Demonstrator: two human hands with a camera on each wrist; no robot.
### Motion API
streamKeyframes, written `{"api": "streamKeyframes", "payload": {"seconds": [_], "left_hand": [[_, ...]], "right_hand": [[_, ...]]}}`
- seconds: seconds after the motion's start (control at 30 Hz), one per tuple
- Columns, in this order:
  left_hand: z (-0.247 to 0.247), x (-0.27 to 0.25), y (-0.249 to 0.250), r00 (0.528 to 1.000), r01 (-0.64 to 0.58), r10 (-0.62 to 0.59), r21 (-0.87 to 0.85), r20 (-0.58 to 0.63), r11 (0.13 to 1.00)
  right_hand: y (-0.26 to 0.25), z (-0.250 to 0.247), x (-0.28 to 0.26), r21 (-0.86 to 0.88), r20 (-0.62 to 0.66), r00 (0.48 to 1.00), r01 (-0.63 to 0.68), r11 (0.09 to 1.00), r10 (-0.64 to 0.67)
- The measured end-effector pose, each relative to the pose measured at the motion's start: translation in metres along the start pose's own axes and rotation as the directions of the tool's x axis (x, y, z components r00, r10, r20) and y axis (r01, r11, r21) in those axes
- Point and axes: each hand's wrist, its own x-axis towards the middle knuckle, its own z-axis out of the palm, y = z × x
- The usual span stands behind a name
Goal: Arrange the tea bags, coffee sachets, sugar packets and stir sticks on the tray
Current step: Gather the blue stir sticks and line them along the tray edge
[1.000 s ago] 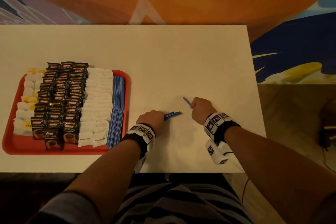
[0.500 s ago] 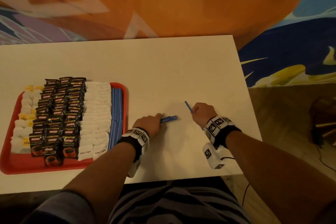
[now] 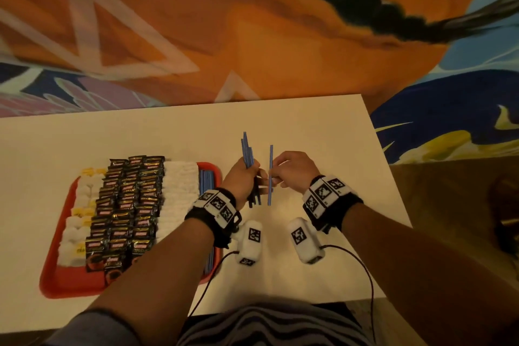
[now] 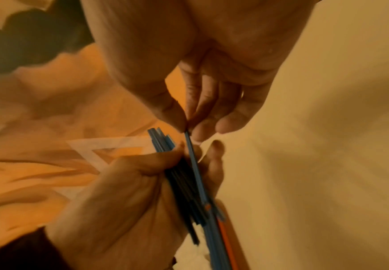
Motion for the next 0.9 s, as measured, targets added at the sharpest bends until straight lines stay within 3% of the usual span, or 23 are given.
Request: {"api": "streamKeyframes", "payload": {"seconds": [0.1,0.17,0.27,0.37,0.43,0.53,0.57,0.7,0.83,0.9], "left_hand": [[-0.001,-0.013,0.017,0.999,0.032,-0.034,-0.102,-0.016,0.994],[-0.003,-0.018,0.024,0.998,0.012,-0.016,-0.072,-0.061,0.997],[-0.010,-0.020,0.029,0.993,-0.053,0.051,-0.023,-0.102,0.998],[-0.022,-0.028,0.038,0.997,-0.055,0.045,-0.139,-0.069,0.989],[-0.031,-0.036,0.047,1.000,-0.018,0.013,-0.191,-0.025,0.981],[-0.039,-0.046,0.057,0.999,0.010,-0.005,-0.124,0.046,0.992],[-0.039,-0.050,0.060,0.998,0.004,0.001,-0.083,0.065,0.997],[-0.038,-0.063,0.072,0.994,-0.042,0.040,0.023,0.101,0.999],[-0.045,-0.069,0.074,0.993,-0.083,0.076,0.073,0.093,0.994],[-0.047,-0.069,0.073,0.992,-0.096,0.088,0.090,0.088,0.991]], "right_hand": [[-0.020,0.007,-0.006,-0.137,-0.060,0.993,0.090,0.986,-0.099],[-0.031,0.015,-0.010,-0.192,-0.067,0.985,0.146,0.970,-0.162],[-0.044,0.021,-0.013,-0.215,-0.036,0.971,0.222,0.951,-0.235],[-0.060,0.016,-0.014,-0.306,0.055,0.949,0.311,0.900,-0.309],[-0.077,0.010,-0.013,-0.322,0.002,0.913,0.387,0.864,-0.408],[-0.111,0.005,-0.014,-0.350,-0.134,0.773,0.549,0.759,-0.620],[-0.121,0.007,-0.016,-0.378,-0.095,0.749,0.582,0.720,-0.655],[-0.139,0.026,-0.025,-0.568,0.228,0.766,0.606,0.557,-0.601],[-0.144,0.025,-0.031,-0.506,0.273,0.772,0.623,0.597,-0.574],[-0.142,0.025,-0.032,-0.513,0.334,0.746,0.657,0.553,-0.576]]}}
